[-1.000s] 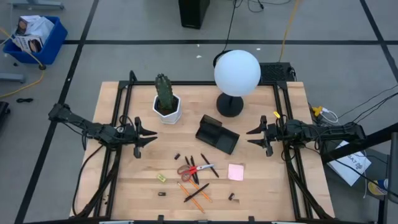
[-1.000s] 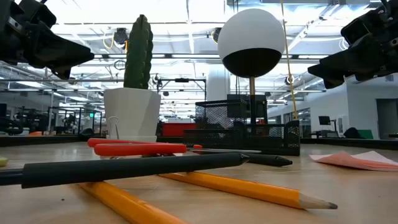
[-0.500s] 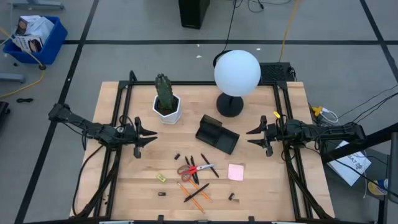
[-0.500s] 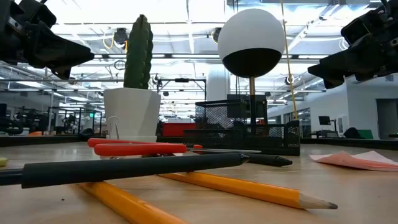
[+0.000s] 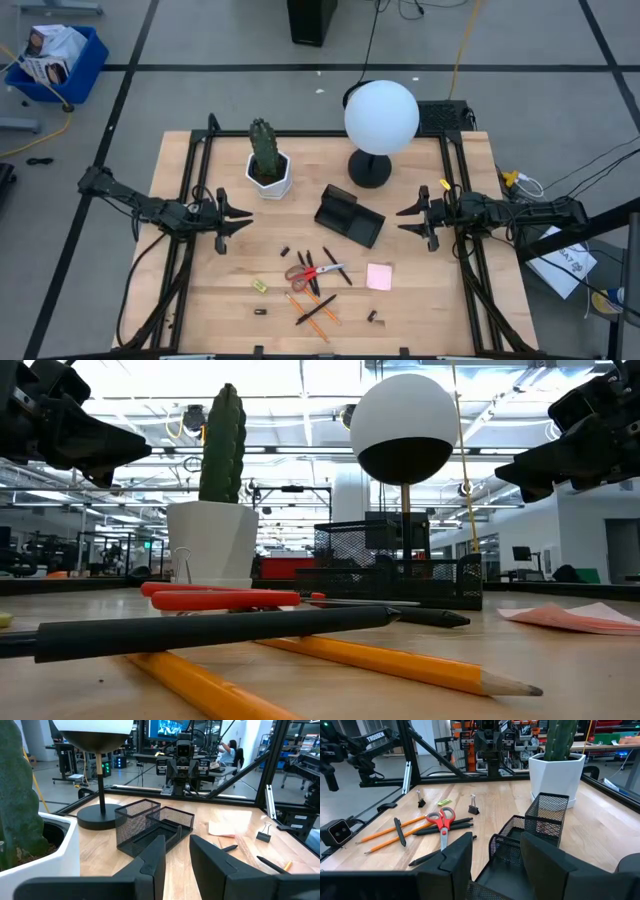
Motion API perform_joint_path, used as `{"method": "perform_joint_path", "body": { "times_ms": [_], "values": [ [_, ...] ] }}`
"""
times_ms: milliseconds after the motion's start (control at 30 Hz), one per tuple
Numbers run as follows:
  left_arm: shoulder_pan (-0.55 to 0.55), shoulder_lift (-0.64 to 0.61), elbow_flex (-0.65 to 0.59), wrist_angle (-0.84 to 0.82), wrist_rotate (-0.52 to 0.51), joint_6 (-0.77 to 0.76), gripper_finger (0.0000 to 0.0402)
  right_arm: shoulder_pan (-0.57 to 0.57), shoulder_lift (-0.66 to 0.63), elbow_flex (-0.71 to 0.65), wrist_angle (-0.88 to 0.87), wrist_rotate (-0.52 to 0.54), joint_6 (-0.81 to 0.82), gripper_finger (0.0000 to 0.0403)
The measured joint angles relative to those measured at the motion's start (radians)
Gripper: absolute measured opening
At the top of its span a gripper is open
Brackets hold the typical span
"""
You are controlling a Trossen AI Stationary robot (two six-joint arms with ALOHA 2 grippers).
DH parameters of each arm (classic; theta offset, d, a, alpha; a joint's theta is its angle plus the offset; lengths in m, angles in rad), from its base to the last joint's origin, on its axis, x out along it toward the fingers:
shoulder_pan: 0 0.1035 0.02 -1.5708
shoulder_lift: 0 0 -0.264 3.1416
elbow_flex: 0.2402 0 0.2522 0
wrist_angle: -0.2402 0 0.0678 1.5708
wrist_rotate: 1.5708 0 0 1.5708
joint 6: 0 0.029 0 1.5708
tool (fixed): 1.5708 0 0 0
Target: Pick and place office supplies into organizer
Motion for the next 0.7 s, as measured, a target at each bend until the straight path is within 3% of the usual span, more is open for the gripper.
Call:
{"method": "perform_joint_path", "body": {
  "times_ms": [233,500,700],
  "values": [
    [0.000,0.000,0.000,0.000,0.000,0.000,0.0093,0.000,0.000,0.000,0.107,0.000,-0.051,0.0161],
    [0.000,0.000,0.000,0.000,0.000,0.000,0.0093,0.000,0.022,0.000,0.444,0.000,0.237,0.0160],
    [0.000,0.000,0.000,0.000,0.000,0.000,0.0093,0.004,0.107,0.000,0.571,-0.007,0.353,0.0159]
  ]
}}
